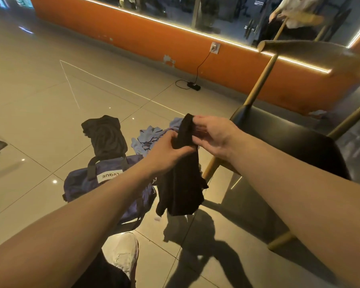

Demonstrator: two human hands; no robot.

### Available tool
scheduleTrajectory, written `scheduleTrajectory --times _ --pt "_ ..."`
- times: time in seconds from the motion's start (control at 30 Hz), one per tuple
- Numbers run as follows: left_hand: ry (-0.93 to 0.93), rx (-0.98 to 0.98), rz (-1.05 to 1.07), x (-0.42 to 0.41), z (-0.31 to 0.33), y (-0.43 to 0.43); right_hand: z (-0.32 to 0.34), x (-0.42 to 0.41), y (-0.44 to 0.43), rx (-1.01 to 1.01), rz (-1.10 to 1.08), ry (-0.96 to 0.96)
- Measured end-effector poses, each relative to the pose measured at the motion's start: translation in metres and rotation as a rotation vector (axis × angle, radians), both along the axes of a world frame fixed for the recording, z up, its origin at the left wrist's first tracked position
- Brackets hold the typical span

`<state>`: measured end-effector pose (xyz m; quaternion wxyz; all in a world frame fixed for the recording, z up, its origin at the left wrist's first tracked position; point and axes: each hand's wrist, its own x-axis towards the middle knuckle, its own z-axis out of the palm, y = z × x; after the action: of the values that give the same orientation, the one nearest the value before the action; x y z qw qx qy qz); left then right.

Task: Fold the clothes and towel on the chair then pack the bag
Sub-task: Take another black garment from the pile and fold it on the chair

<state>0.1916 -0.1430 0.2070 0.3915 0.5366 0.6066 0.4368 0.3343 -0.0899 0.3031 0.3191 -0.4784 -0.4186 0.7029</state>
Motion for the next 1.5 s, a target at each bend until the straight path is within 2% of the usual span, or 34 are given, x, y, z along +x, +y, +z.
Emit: scheduleTrajectory --times 0.07,0.13,0.3,0.43,0.5,0.6,0.7,0.77,0.93,1.13,1.3,1.5 --pt "0.001 0.045 0.045 -0.002 0.001 0.005 0.001 -0.001 0.003 0.044 0.027 -0.005" --pt "-0.051 0.059 0.119 -0.005 0.001 0.008 -0.002 0.002 0.008 0.135 0.039 -0.112" --pt "-0.378 0.018 0.177 -0.008 0.01 0.014 -0.038 0.03 0.017 0.249 0.046 -0.391" --pt "-0.605 -0.082 0.152 -0.005 0.009 0.015 -0.066 0.041 0.011 0.198 0.174 -0.502" --pt "-0.658 -0.121 0.189 -0.001 0.011 0.015 -0.072 0.045 0.01 0.157 0.174 -0.502" --pt "-0.682 -0.167 0.23 -0.002 0.008 0.016 -0.071 0.053 0.01 -0.043 0.083 -0.283" --pt "-0.635 -0.198 0.21 -0.009 0.001 0.019 -0.064 0.062 0.01 -0.236 -0.028 -0.048" --pt "-0.524 -0.249 0.205 -0.012 -0.006 0.023 -0.058 0.064 0.008 -0.259 -0.049 -0.002" --pt "-0.18 -0.234 0.16 -0.014 0.003 0.016 -0.039 0.07 0.003 -0.193 -0.087 -0.095" --pt "0.068 -0.185 0.143 -0.015 0.01 0.007 -0.022 0.077 -0.005 -0.152 -0.106 -0.166" --pt "0.072 -0.079 0.22 -0.028 0.018 0.008 -0.016 0.078 -0.006 -0.142 -0.058 -0.19" --pt "0.022 -0.052 0.192 -0.036 0.025 0.007 -0.001 0.077 -0.003 -0.088 -0.077 -0.208"
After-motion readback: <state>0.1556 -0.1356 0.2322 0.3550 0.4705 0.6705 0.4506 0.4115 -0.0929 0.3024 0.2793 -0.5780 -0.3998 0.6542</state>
